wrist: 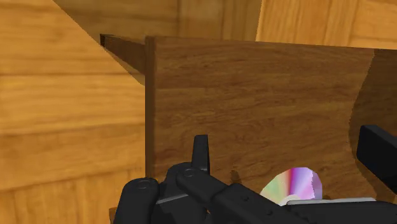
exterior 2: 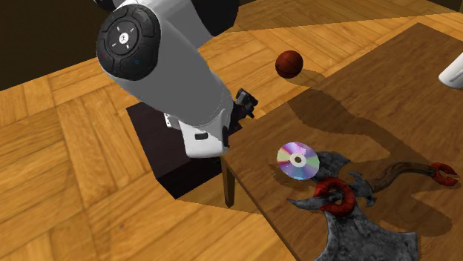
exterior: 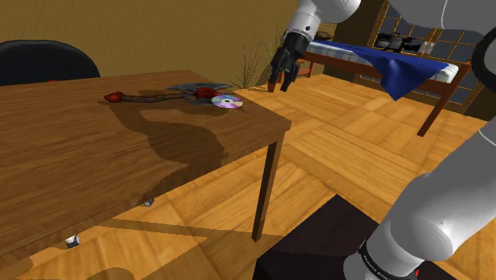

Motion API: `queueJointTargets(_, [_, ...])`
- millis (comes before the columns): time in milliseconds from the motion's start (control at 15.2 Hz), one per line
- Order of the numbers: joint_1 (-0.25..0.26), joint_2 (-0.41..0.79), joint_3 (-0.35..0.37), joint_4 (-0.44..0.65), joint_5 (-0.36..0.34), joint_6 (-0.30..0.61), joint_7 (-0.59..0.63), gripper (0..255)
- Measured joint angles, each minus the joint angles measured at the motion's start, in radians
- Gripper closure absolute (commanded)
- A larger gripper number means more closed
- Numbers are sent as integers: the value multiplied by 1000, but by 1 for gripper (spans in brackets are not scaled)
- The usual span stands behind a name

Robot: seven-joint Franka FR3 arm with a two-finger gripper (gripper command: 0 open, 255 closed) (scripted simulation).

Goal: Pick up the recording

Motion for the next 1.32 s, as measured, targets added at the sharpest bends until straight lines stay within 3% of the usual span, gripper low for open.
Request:
queueJointTargets(264, [-24, 280, -47, 250, 200, -174, -59, 0])
queueJointTargets(594, [-108, 617, -16, 596, 448, -394, -22, 0])
queueJointTargets(792, [-116, 657, -7, 614, 470, -400, -31, 0])
queueJointTargets(1122, [-105, 655, -10, 551, 455, -359, -75, 0])
queueJointTargets(1188, [-104, 655, -11, 547, 454, -357, -78, 255])
queueJointTargets(1320, [-104, 654, -11, 544, 453, -355, -80, 255])
